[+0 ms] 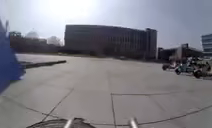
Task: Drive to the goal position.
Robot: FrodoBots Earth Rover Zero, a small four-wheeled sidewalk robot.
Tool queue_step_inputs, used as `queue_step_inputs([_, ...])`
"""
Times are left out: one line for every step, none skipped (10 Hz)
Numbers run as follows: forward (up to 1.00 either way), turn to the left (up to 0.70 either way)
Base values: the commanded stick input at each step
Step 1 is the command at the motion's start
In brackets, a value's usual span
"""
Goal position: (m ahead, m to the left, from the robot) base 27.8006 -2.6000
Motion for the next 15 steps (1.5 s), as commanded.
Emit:
queue_step_inputs([1.00,0.00])
queue_step_inputs([1.00,0.00])
queue_step_inputs([1.00,0.00])
queue_step_inputs([1.00,0.00])
queue_step_inputs([1.00,0.00])
queue_step_inputs([1.00,0.00])
queue_step_inputs([1.00,0.00])
queue_step_inputs([1.00,0.00])
queue_step_inputs([1.00,0.00])
queue_step_inputs([1.00,0.00])
queue_step_inputs([1.00,0.00])
queue_step_inputs([1.00,0.00])
queue_step_inputs([1.00,0.00])
queue_step_inputs([1.00,0.00])
queue_step_inputs([1.00,0.00])
